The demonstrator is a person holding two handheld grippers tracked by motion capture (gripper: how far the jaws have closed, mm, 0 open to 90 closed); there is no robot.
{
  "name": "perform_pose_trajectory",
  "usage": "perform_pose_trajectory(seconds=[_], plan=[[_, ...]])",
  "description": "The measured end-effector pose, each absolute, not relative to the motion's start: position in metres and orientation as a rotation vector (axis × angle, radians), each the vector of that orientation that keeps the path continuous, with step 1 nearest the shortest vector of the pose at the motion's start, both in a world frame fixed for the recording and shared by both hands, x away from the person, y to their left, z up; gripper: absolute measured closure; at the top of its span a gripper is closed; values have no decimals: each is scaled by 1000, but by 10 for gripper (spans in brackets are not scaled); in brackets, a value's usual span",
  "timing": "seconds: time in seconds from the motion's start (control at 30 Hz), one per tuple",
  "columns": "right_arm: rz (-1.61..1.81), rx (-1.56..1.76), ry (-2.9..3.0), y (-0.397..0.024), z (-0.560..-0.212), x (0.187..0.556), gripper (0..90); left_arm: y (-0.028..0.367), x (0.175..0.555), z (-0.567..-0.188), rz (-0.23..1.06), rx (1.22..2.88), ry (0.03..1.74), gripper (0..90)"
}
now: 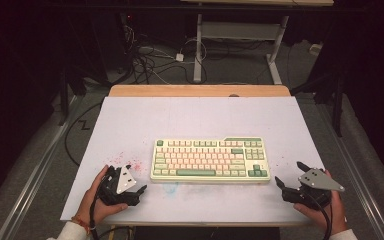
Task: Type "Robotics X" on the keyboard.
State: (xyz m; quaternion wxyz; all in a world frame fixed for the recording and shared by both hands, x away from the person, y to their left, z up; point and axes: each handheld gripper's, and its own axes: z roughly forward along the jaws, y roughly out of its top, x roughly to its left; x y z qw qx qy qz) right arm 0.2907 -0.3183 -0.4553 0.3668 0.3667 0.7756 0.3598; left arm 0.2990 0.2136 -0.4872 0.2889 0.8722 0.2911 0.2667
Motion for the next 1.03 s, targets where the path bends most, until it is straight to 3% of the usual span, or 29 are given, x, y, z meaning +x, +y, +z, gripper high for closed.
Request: perform_pose_trajectory(seconds=[1.03], plan=[[971, 1054, 1975, -326, -455, 304, 164, 221, 311, -485, 705, 2271, 873, 160]])
